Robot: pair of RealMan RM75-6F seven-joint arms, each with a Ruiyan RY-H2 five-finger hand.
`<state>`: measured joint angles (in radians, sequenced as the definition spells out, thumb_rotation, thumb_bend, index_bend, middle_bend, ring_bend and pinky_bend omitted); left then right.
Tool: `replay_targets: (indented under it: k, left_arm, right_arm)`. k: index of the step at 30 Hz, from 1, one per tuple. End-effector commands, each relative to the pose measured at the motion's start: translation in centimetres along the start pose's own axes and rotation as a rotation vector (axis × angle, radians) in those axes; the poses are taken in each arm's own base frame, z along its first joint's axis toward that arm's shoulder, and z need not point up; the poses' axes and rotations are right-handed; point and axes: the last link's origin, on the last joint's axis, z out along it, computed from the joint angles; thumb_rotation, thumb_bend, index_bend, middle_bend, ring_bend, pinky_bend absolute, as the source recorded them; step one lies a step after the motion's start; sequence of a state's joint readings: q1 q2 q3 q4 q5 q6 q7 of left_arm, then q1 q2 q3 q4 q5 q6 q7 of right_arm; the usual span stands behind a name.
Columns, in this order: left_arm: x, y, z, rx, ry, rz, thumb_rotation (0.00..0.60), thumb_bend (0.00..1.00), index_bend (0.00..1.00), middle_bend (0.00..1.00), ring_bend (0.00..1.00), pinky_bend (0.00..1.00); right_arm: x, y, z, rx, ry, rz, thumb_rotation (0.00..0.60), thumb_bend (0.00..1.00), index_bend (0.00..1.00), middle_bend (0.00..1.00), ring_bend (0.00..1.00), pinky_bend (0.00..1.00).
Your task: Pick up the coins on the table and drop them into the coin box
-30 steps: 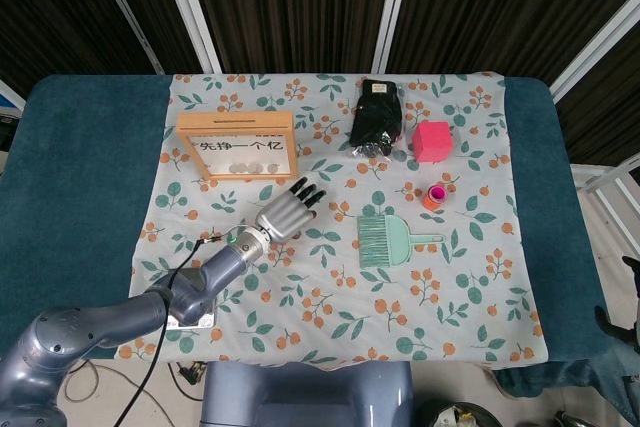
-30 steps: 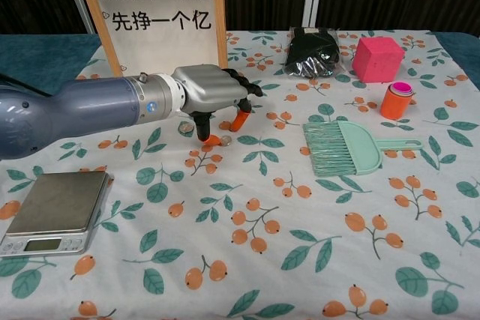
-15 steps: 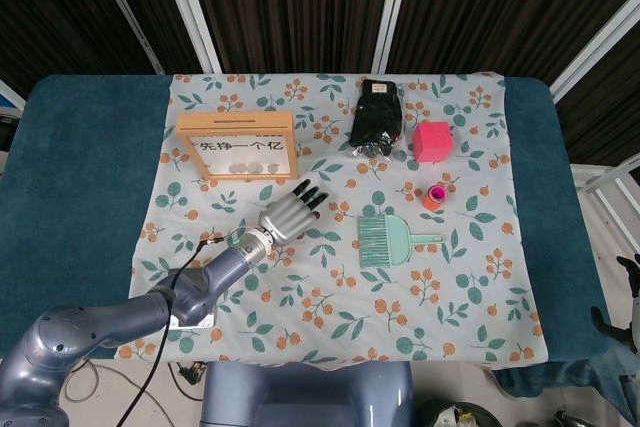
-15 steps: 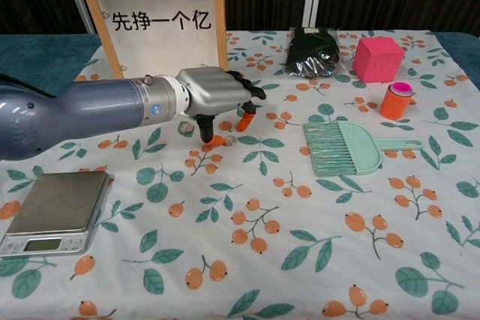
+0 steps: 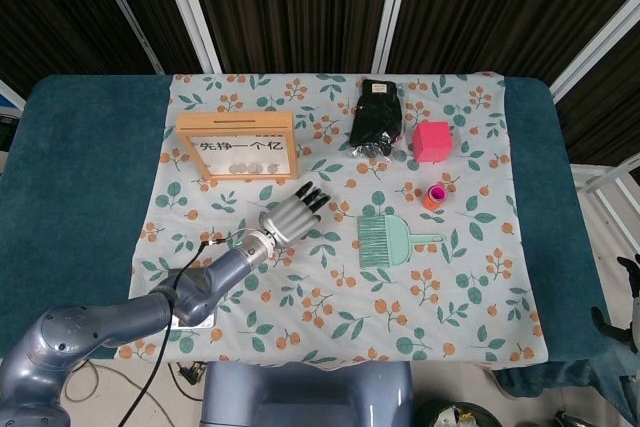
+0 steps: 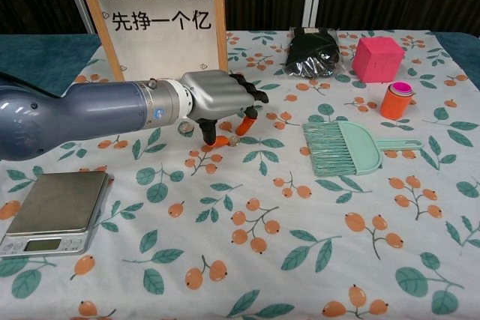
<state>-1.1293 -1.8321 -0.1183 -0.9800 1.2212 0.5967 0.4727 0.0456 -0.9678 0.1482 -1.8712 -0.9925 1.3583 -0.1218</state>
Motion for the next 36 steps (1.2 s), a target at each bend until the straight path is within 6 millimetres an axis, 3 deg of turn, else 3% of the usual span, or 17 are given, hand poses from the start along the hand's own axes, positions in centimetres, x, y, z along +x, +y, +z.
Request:
replay_targets:
  k: [1,26,36]
  left_arm:
    - [-0.06,-0.03,-0.02,0.001,-0.004,0.000,0.600,0.03,0.49,0.02,0.00,0.00]
    - [0.23,0.72,-0.34,-0.019,0.019,0.007,0.600,0.10,0.71,0.14,0.00,0.00]
    - [0.14,0.78,-0.48,-0.022,0.015,0.001,0.600,0.20,0.76,0.20,0.00,0.00]
  right_arm:
    - [-0.01,-0.03,-0.01,-0.001,-0.001,0.001,0.600,0.39,0.16,0.06,0.02,0.00]
    - [-0.03,0.09,-0.03,-0.020,-0.025,0.001,0.600,0.39,0.16,0.06,0.02,0.00]
    - [-0.01,0.13,-0.04,-0.029,-0.041,0.001,0.600,0.39,0.16,0.06,0.02,0.00]
